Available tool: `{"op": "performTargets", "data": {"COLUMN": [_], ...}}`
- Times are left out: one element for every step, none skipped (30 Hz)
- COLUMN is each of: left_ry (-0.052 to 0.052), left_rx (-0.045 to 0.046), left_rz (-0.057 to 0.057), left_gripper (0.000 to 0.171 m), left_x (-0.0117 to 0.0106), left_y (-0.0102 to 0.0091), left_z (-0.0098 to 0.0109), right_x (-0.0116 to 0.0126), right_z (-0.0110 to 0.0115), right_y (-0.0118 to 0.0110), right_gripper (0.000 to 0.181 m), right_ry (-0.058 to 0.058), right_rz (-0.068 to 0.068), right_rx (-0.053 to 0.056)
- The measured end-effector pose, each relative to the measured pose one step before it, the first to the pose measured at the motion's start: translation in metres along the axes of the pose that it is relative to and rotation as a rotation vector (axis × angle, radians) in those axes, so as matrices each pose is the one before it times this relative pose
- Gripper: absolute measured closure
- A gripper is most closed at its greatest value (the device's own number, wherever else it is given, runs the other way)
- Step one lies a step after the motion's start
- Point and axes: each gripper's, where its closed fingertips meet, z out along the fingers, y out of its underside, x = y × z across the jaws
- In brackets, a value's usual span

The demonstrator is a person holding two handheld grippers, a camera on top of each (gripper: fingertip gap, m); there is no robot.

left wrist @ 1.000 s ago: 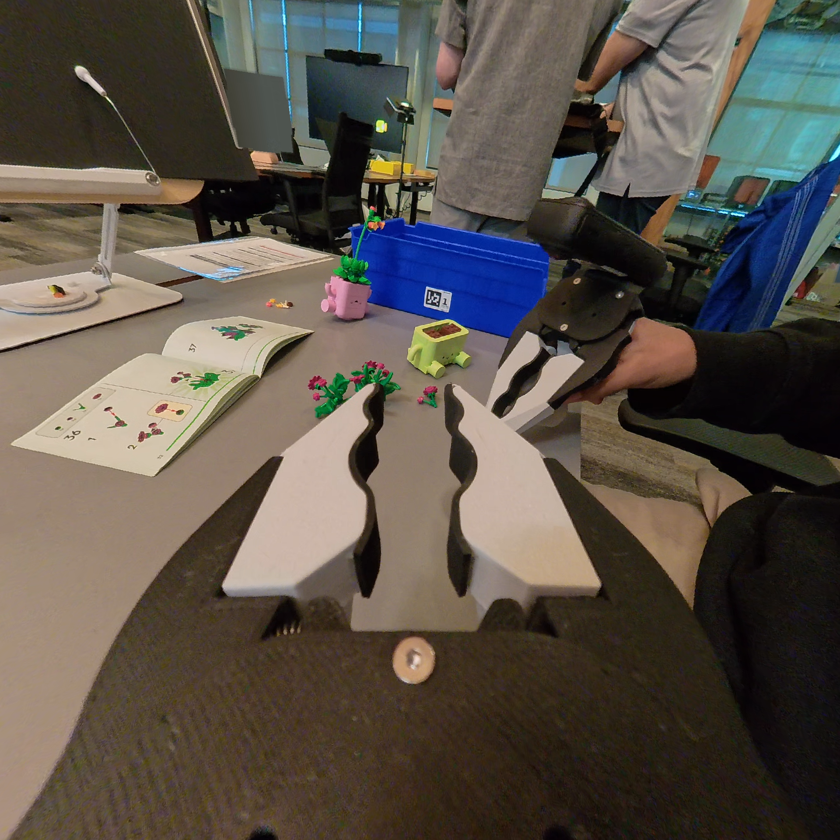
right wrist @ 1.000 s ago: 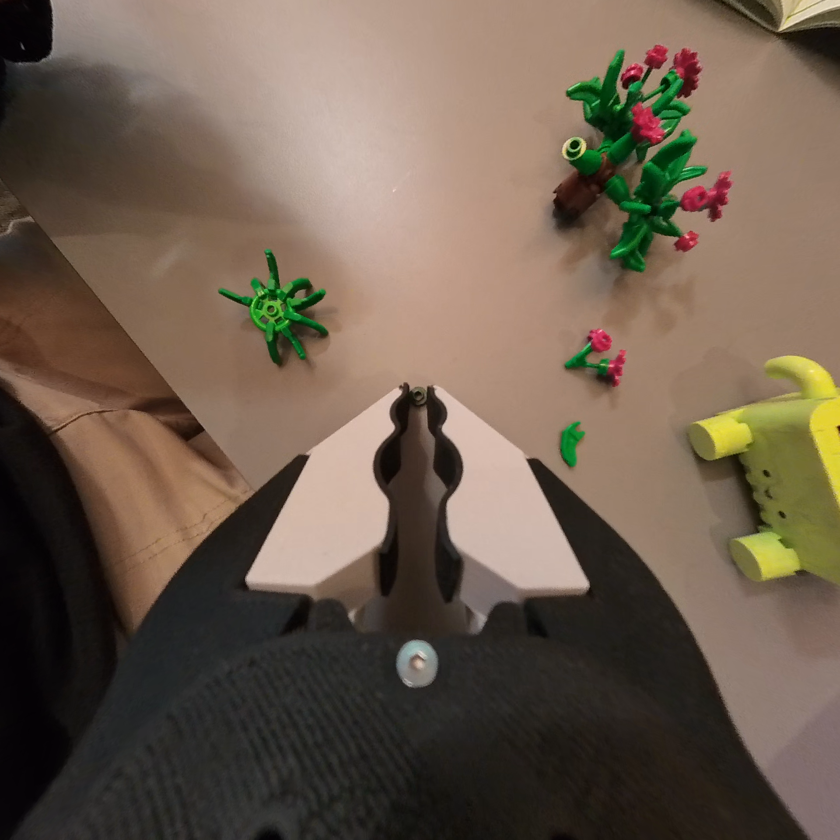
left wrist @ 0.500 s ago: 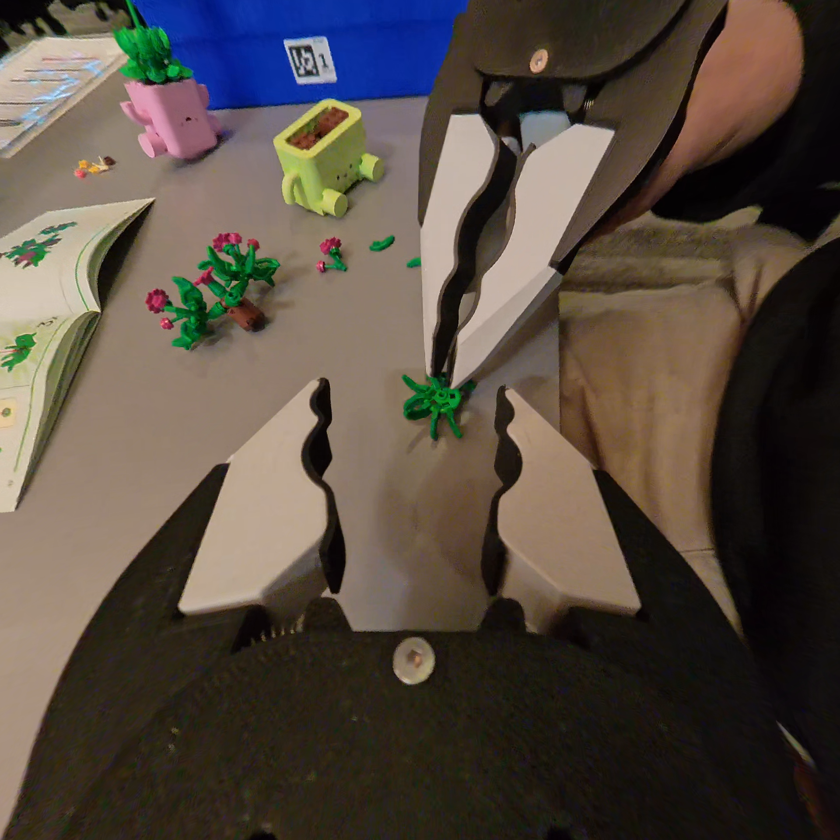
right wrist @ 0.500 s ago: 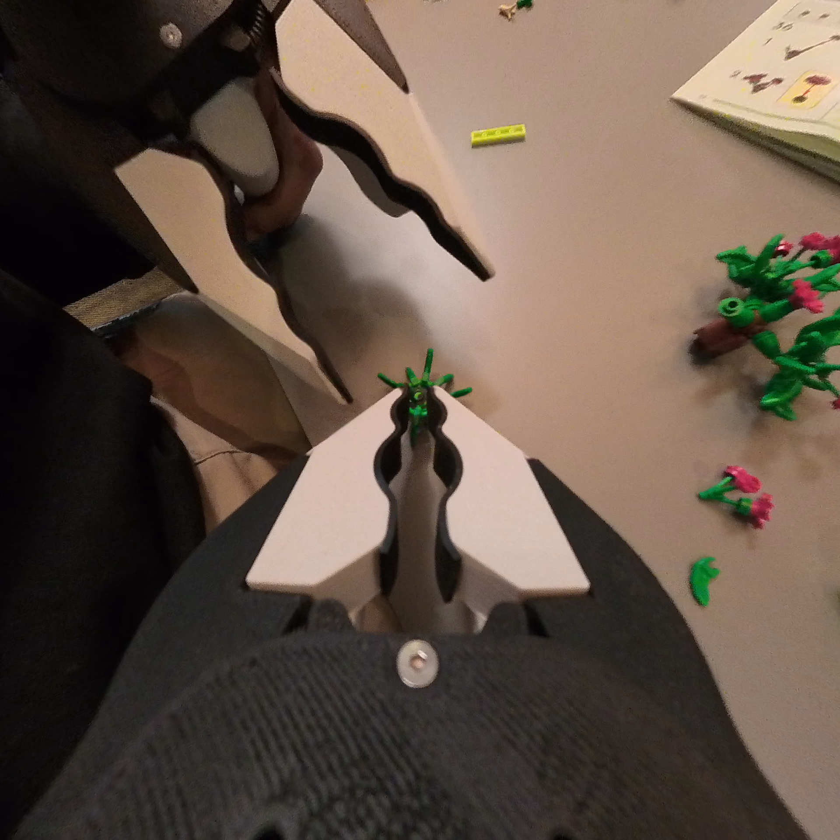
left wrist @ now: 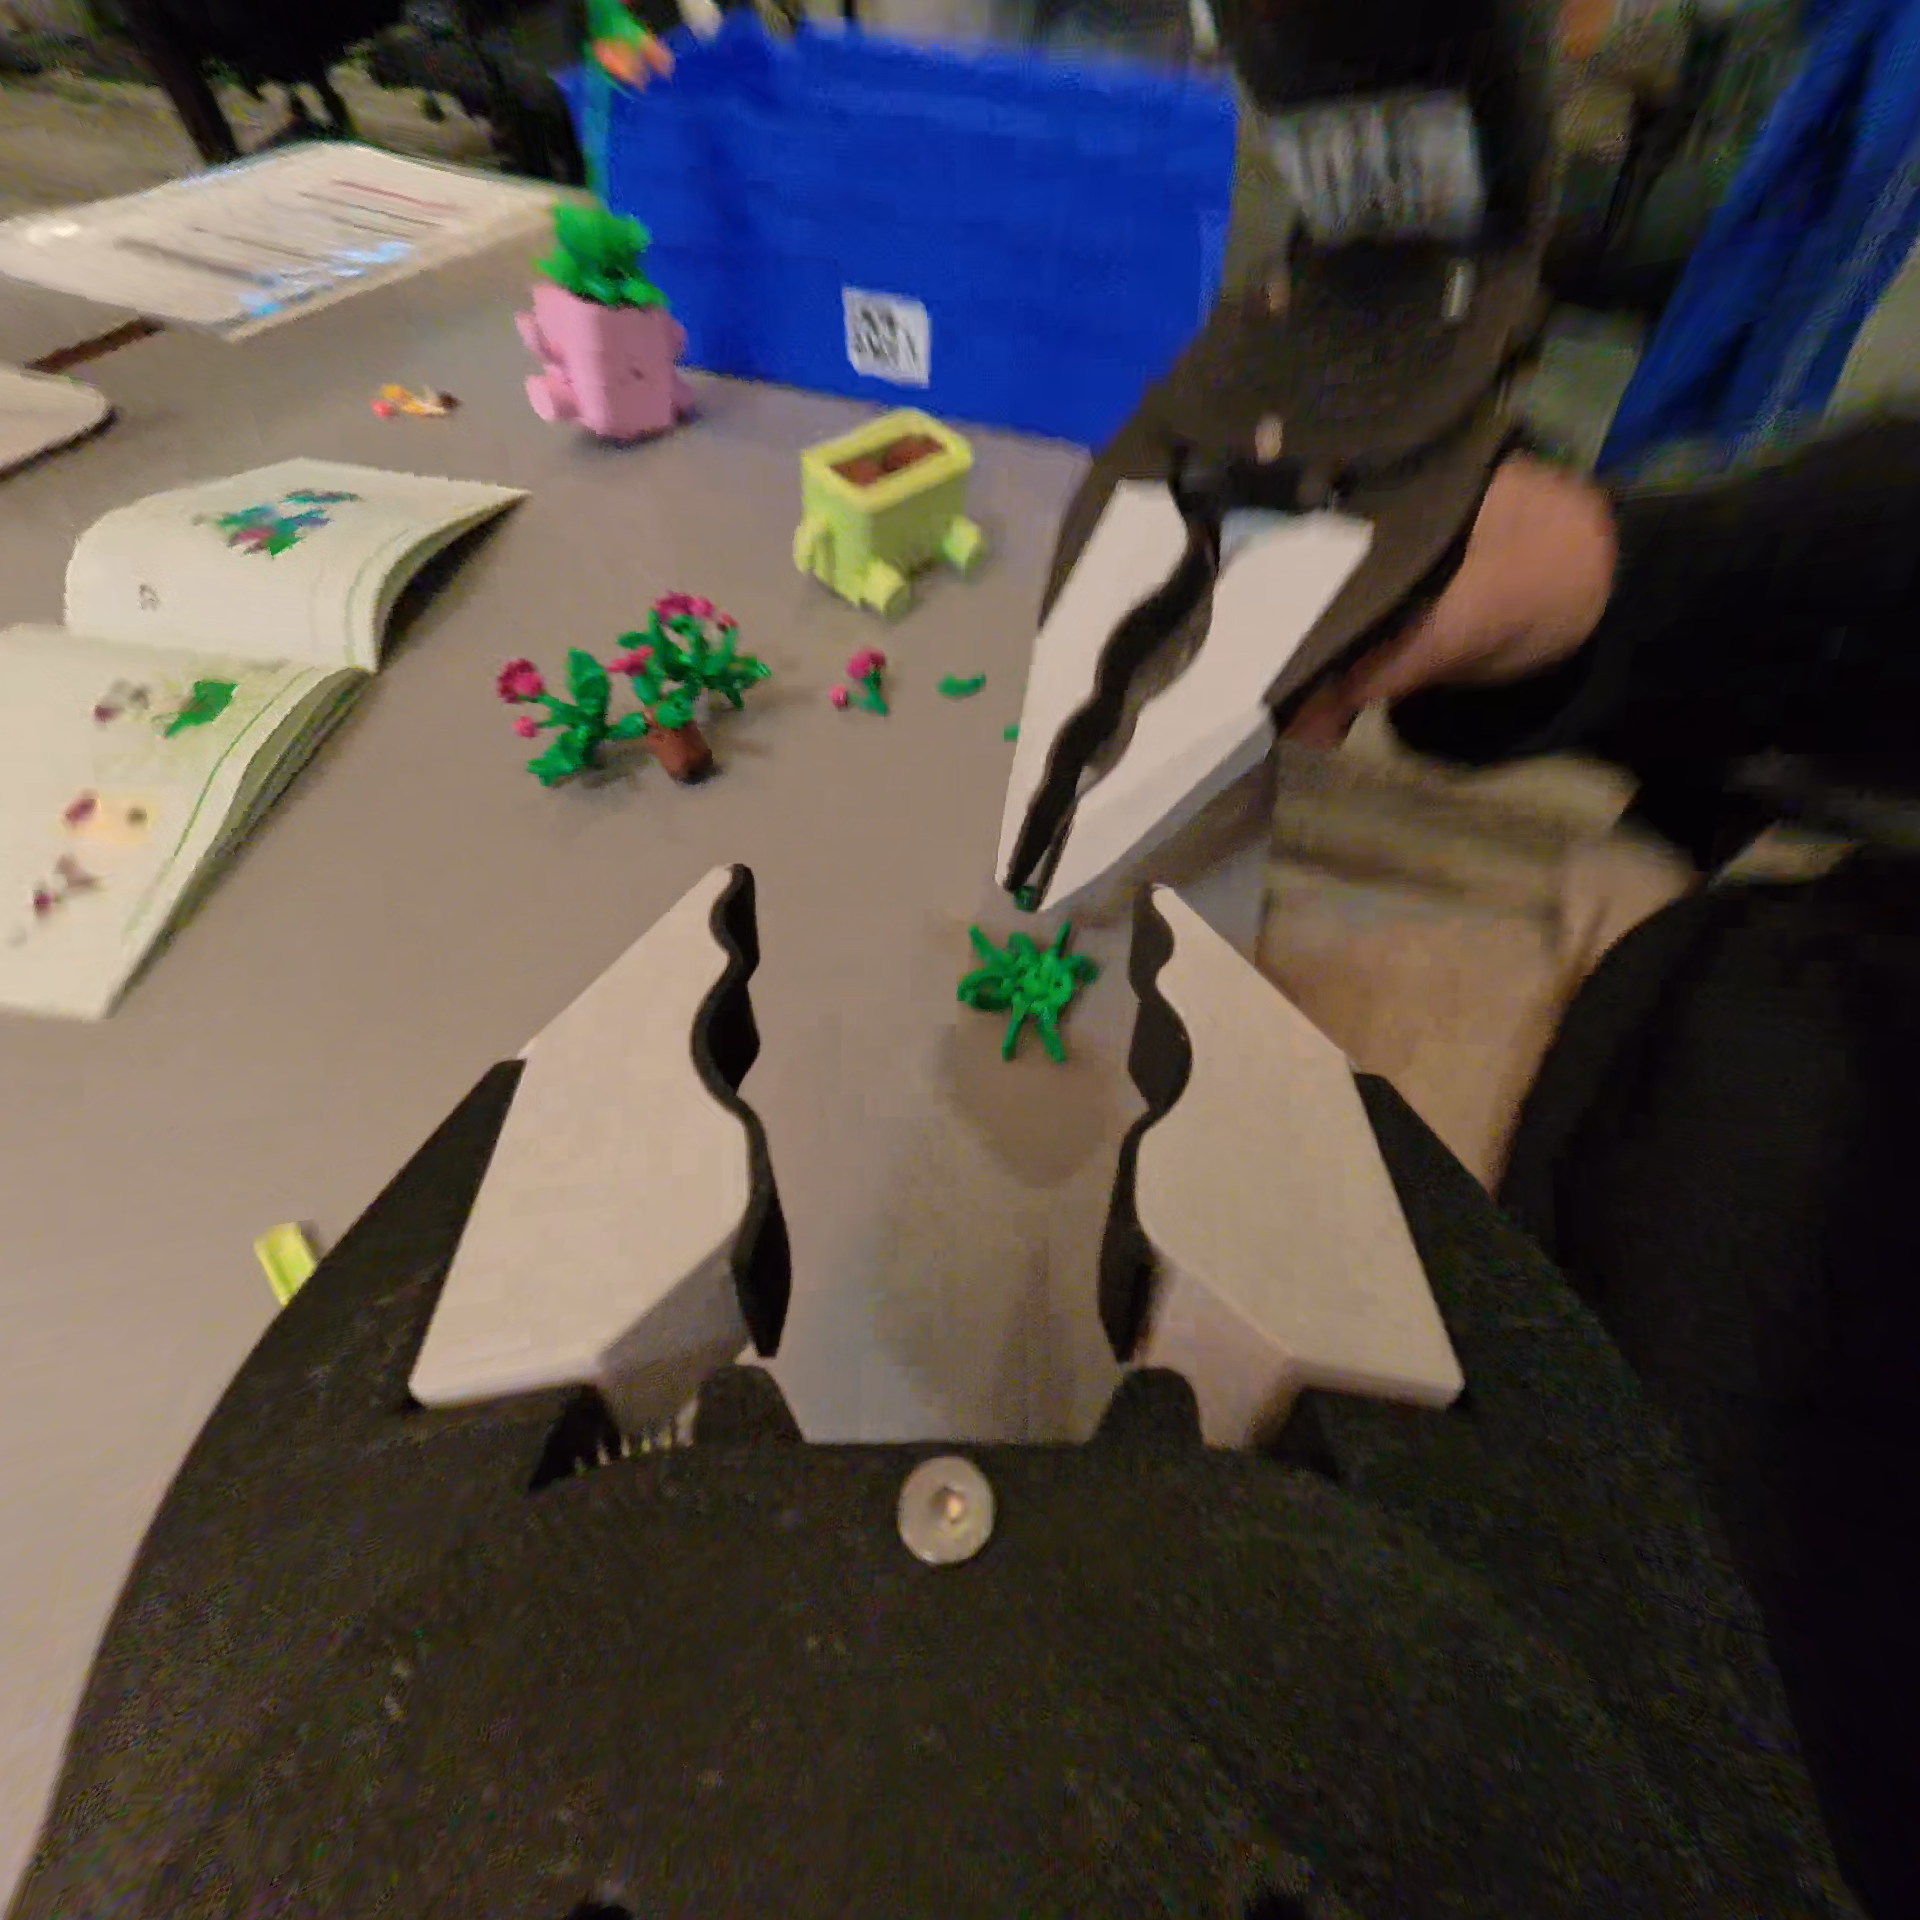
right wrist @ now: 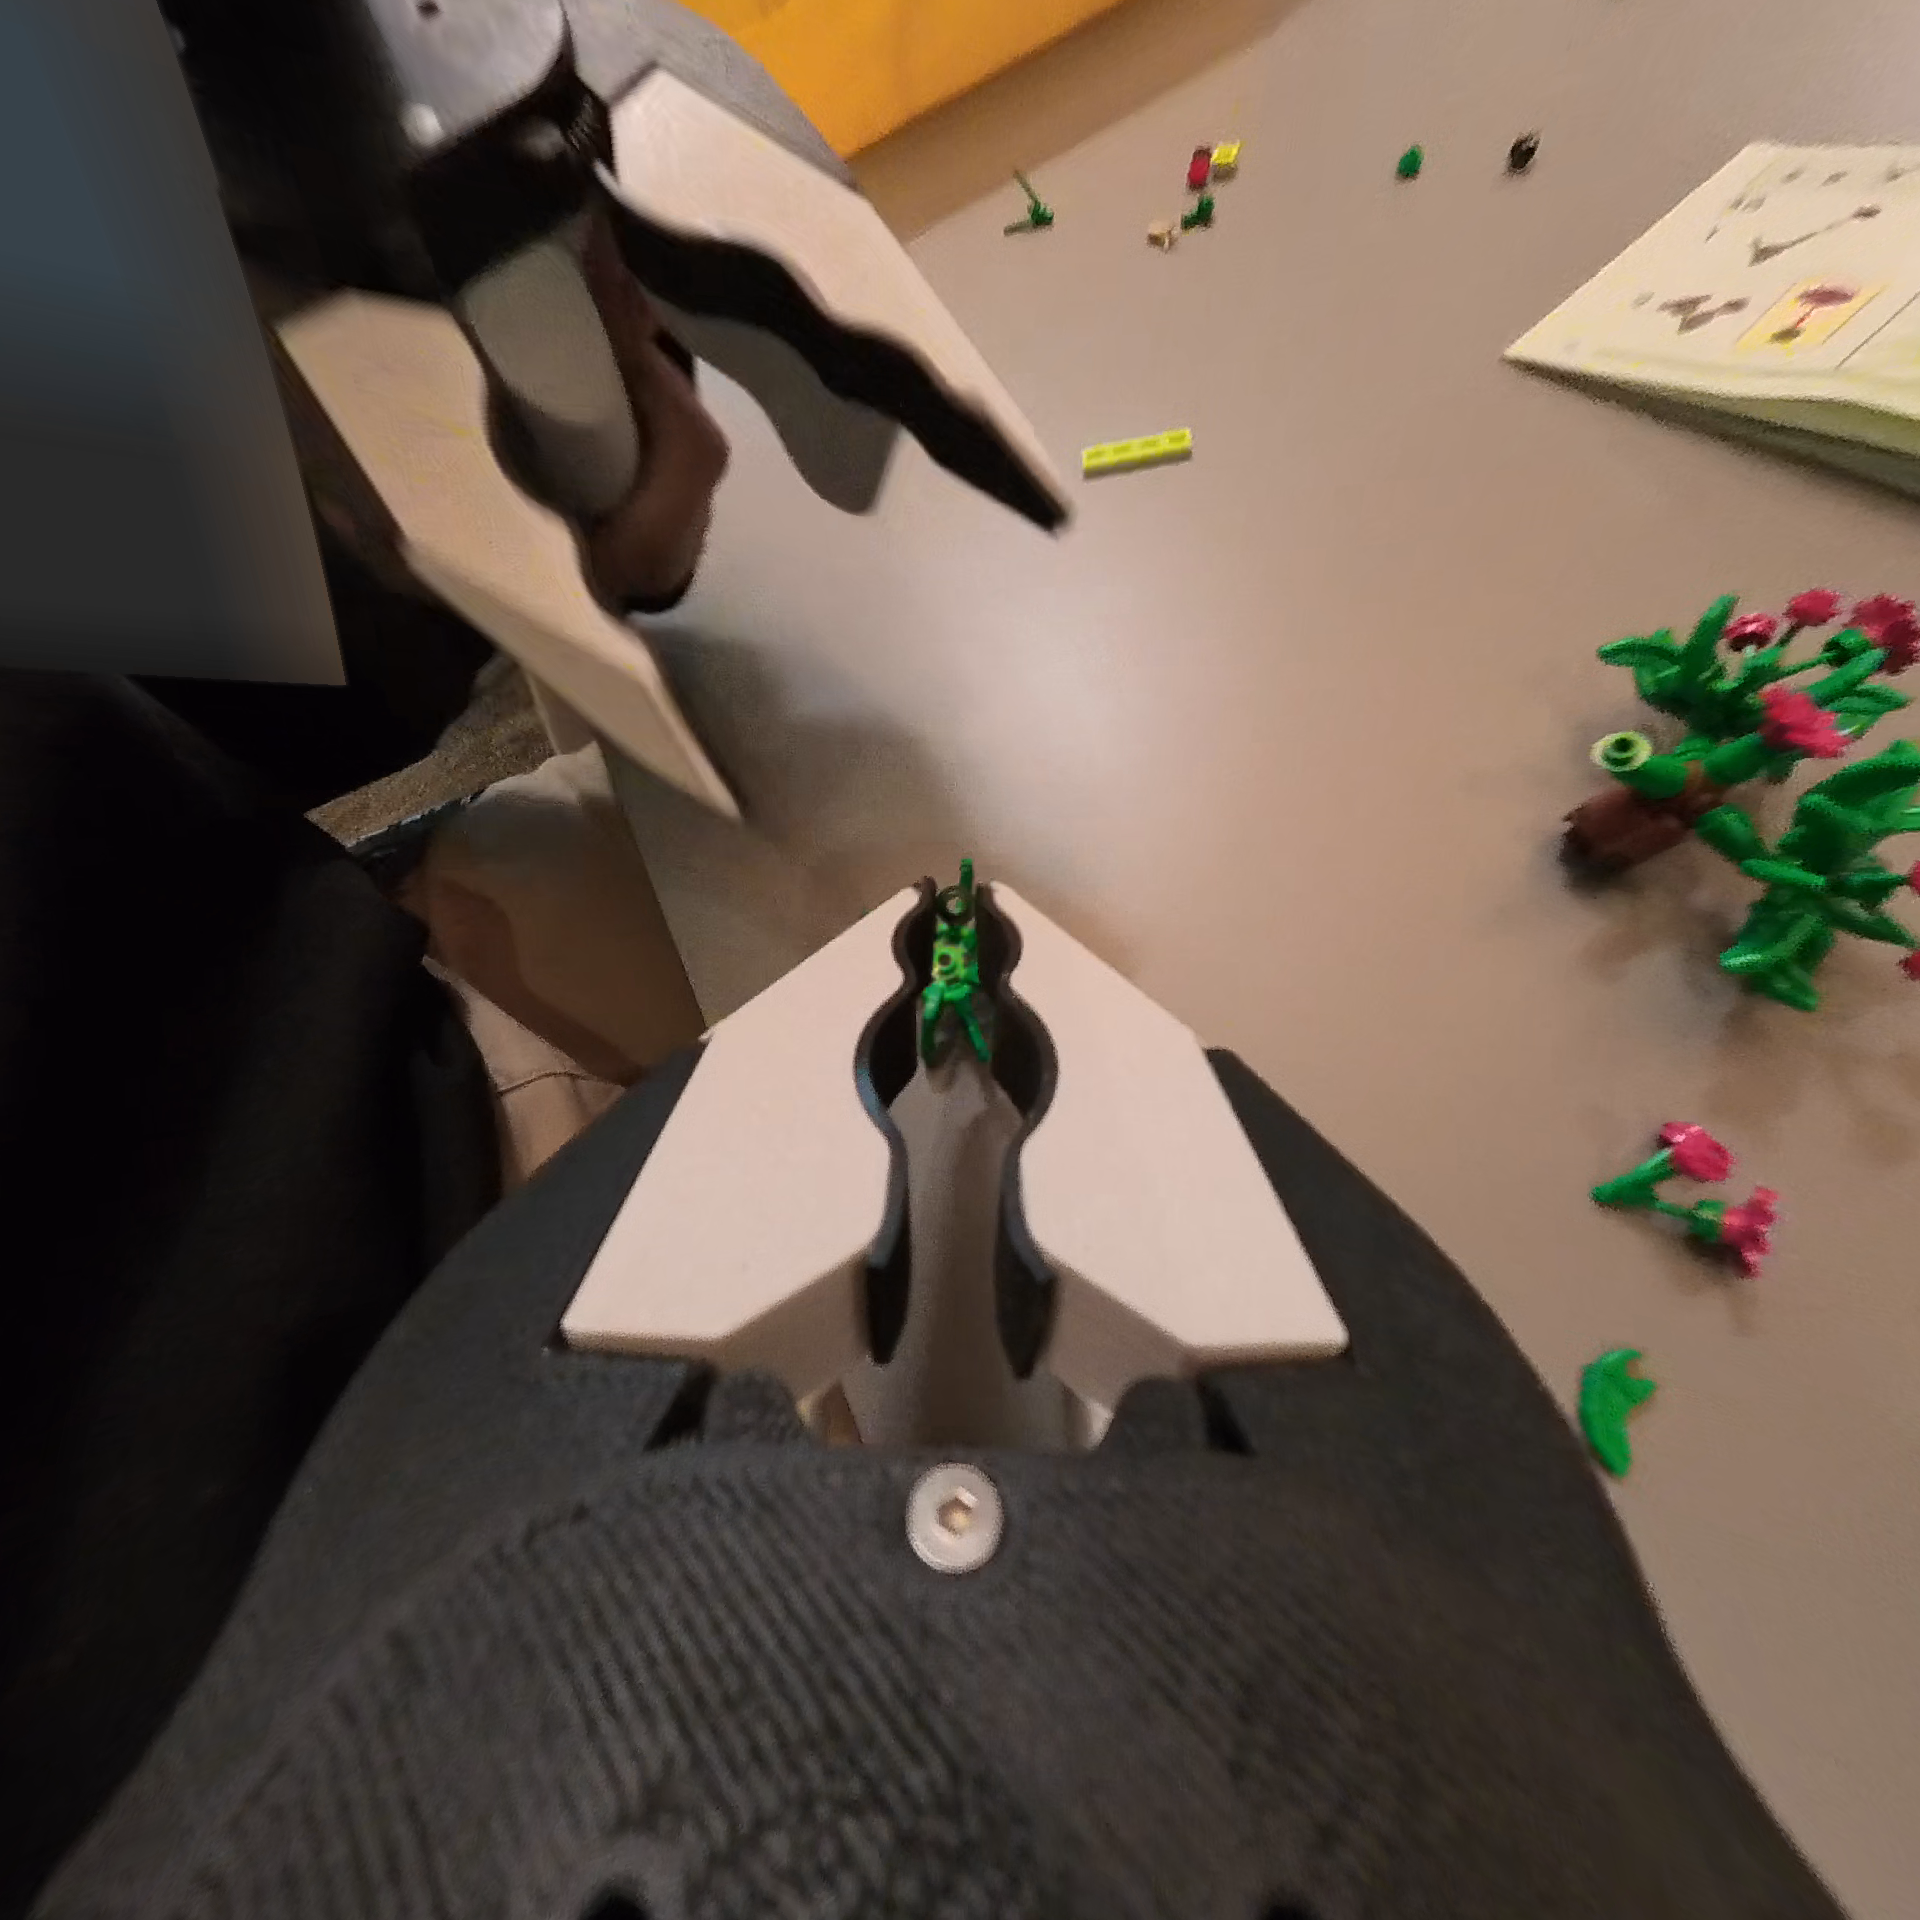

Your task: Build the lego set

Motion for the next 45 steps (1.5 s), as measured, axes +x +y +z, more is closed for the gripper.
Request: {"op": "performTargets", "data": {"left_ry": [0.0012,0.0062,0.0109,0.0293,0.0249,0.012,-0.0015,-0.0003,-0.0085,-0.0294,-0.0339,-0.0336,-0.0357,-0.0384,-0.0375,-0.0366,-0.0332,-0.0309,-0.0334,-0.0307,-0.0222,-0.0118,-0.0055,0.0005,0.0046,0.0079,0.0103,0.0057,-0.0002,-0.0012,0.0037,0.0102,0.0152,0.013,0.0101,0.0151,0.0174,0.0095,0.0017,0.0019,0.0019,0.0042,0.0074,0.0127,0.0172], "left_rx": [0.05768,0.05936,0.0534,0.04203,0.02505,0.01492,0.01808,0.02829,0.02414,0.02112,0.00494,-0.00694,-0.00455,0.00104,0.00781,0.0151,0.01612,0.0192,0.01778,0.01597,0.01682,0.01577,0.01582,0.02006,0.01918,0.01478,0.01052,0.0039,-0.00017,-0.0014,-0.008,-0.00954,-0.00398,-0.00259,-0.00322,0.00162,0.00238,0.00002,-0.00655,-0.00327,-0.00577,-0.00546,-0.00248,0.00116,0.0038], "left_rz": [-0.1201,-0.1323,-0.1557,-0.1682,-0.1632,-0.1352,-0.1173,-0.0876,-0.0583,-0.0363,-0.0208,-0.0151,-0.0025,0.0039,0.0031,-0.0011,-0.0073,-0.014,-0.0136,-0.0073,-0.0011,-0.0025,-0.008,-0.0115,-0.0157,-0.0163,-0.0145,-0.0061,0.0047,0.0085,0.0043,-0.0038,-0.0051,-0.0019,-0.0029,-0.0048,-0.0054,0.0012,0.007,0.0101,0.0098,0.0089,0.0062,0.0046,0.0065], "left_gripper": [0.111,0.124,0.137,0.144,0.151,0.154,0.155,0.157,0.161,0.164,0.165,0.167,0.169,0.169,0.168,0.167,0.165,0.163,0.162,0.161,0.161,0.16,0.159,0.157,0.156,0.155,0.155,0.155,0.155,0.155,0.156,0.158,0.16,0.163,0.166,0.166,0.168,0.17,0.17,0.17,0.17,0.17,0.17,0.171,0.171], "left_x": [0.00069,0.00433,0.00607,0.00818,0.00568,0.00133,-0.00245,-0.00282,-0.00394,-0.00647,-0.00582,-0.00434,-0.00337,-0.00329,-0.00339,-0.00388,-0.00378,-0.00344,-0.00327,-0.0025,-0.00099,0.00017,0.0005,0.00081,0.0007,0.00076,0.00112,0.00081,0.00051,0.00025,0.00047,0.00086,0.00131,0.00091,0.00031,0.00088,0.00144,0.00081,0.00027,0.00038,0.00037,0.0005,0.00073,0.00151,0.00202], "left_y": [-0.00824,-0.00469,-0.00001,0.00508,0.01011,0.01272,0.01125,0.00754,0.0054,0.0033,0.00367,0.00393,0.00281,0.00145,0.00033,-0.00099,-0.00105,-0.00139,-0.00131,-0.00092,-0.00088,-0.00119,-0.00166,-0.00262,-0.00264,-0.00186,-0.00116,-0.00037,-0.00028,-0.00026,0.00053,0.00062,-0.00032,-0.00075,-0.00084,-0.00118,-0.00107,-0.00094,-0.00004,-0.00048,0.00001,-0.00007,-0.00041,-0.00089,-0.00138], "left_z": [-0.01174,-0.01096,-0.00907,-0.00618,-0.00317,-0.0006,0.00134,0.00295,0.00448,0.00553,0.00663,0.00654,0.00587,0.00468,0.00393,0.00304,0.00304,0.00337,0.00348,0.00346,0.00262,0.00194,0.00123,0.0009,0.00129,0.00186,0.00207,0.00209,0.00145,0.00128,0.0015,0.00184,0.00154,0.0013,0.00075,-0.00018,-0.00069,-0.00062,-0.00007,0.00008,0.00037,0.00033,0.00024,-0.00013,-0.00051], "right_x": [0.00169,0.00175,0.0014,-0.00004,-0.00068,-0.00117,-0.00235,-0.00297,-0.00229,-0.00139,-0.0005,0.00063,0.00065,0.0004,0.00028,0.00025,-0.00062,-0.00103,-0.0007,-0.00083,-0.00036,-0.00025,-0.00016,0.00021,0.0001,0.00028,0.00003,0.00039,0.00031,0.0001,-0.00005,0.00013,0.00013,0.00005,0.00056,0.00044,0.00011,0.00012,-0.00005,0.00018,0.00004,0.00021,0.00033,0.00028,0.00037], "right_z": [-0.00244,-0.00249,-0.00242,-0.002,-0.0014,-0.0006,0.00012,0.00066,0.00124,0.00116,0.00124,0.00104,0.00097,0.00067,0.00036,-0.00005,0.00016,0.00075,0.00158,0.00165,0.00127,0.00086,0.0005,0.00038,-0.0005,-0.00069,-0.00058,-0.00034,-0.00005,0.0004,0.00061,-0.00016,-0.00003,-0.00015,-0.00047,-0.00061,-0.0007,-0.00057,-0.00088,-0.00062,-0.00051,-0.0005,-0.00077,-0.00106,-0.00187], "right_y": [-0.00113,-0.00036,-0.00039,-0.0009,-0.00077,-0.00052,-0.00029,0.00001,0.00094,0.0018,0.00269,0.00366,0.00407,0.00387,0.00319,0.00177,0.00029,0.00042,0.00183,0.00165,0.00021,0.0003,0.00137,0.0017,0.00042,0.00142,0.00171,0.00105,0.0008,0.00127,0.00127,-0.00026,0.0002,0.00046,0.00087,0.00075,0.00088,0.00093,0.00044,0.0005,0.00042,0.00005,-0.00013,-0.00062,-0.00222], "right_gripper": [0.176,0.176,0.176,0.176,0.176,0.176,0.176,0.176,0.176,0.176,0.176,0.176,0.176,0.176,0.176,0.176,0.176,0.176,0.176,0.176,0.176,0.176,0.176,0.176,0.176,0.176,0.176,0.176,0.176,0.176,0.176,0.176,0.176,0.176,0.176,0.176,0.176,0.176,0.176,0.176,0.176,0.176,0.176,0.176,0.176], "right_ry": [0.0026,0.0058,0.0066,0.001,-0.0022,-0.0056,-0.0135,-0.0195,-0.0163,-0.0108,-0.0038,0.0036,0.0031,0.0012,-0.0003,-0.0032,-0.0096,-0.014,-0.0144,-0.0118,-0.0045,-0.0018,-0.0004,0.0013,-0.0006,0.0004,-0.0011,0.0027,0.0032,0.0038,0.0046,0.0034,0.0006,-0.0015,0.0012,0.0002,0.0001,0.0005,0.0018,0.0047,0.0054,0.0078,0.0085,0.007,0.0068], "right_rz": [-0.0087,-0.0128,-0.0169,-0.0194,-0.0175,-0.015,-0.0118,-0.0103,-0.0107,-0.0163,-0.0226,-0.0253,-0.0248,-0.0211,-0.0156,-0.0088,-0.0037,0.007,0.0137,0.0097,-0.0031,-0.0109,-0.0123,-0.0112,-0.0056,-0.0003,0.0012,0.0017,-0.0003,-0.003,-0.0042,-0.0037,0.0006,0.0045,0.0075,0.009,0.0096,0.0081,0.005,0.0021,-0.0003,-0.0024,-0.0035,-0.0028,-0.0036], "right_rx": [0.0058,-0.0015,0.0003,0.006,0.008,0.0082,0.0081,0.0071,0.0034,-0.0007,-0.0049,-0.0105,-0.0139,-0.0142,-0.0118,-0.0097,-0.0018,-0.0041,-0.0172,-0.016,-0.004,-0.0051,-0.0087,-0.0091,0.001,-0.0035,-0.0063,-0.0035,-0.0029,-0.0076,-0.0079,0.0019,-0.0007,-0.0013,-0.002,-0.0009,-0.0015,-0.0017,0.0014,0.0003,0.0006,0.002,0.0035,0.0072,0.0179]}}
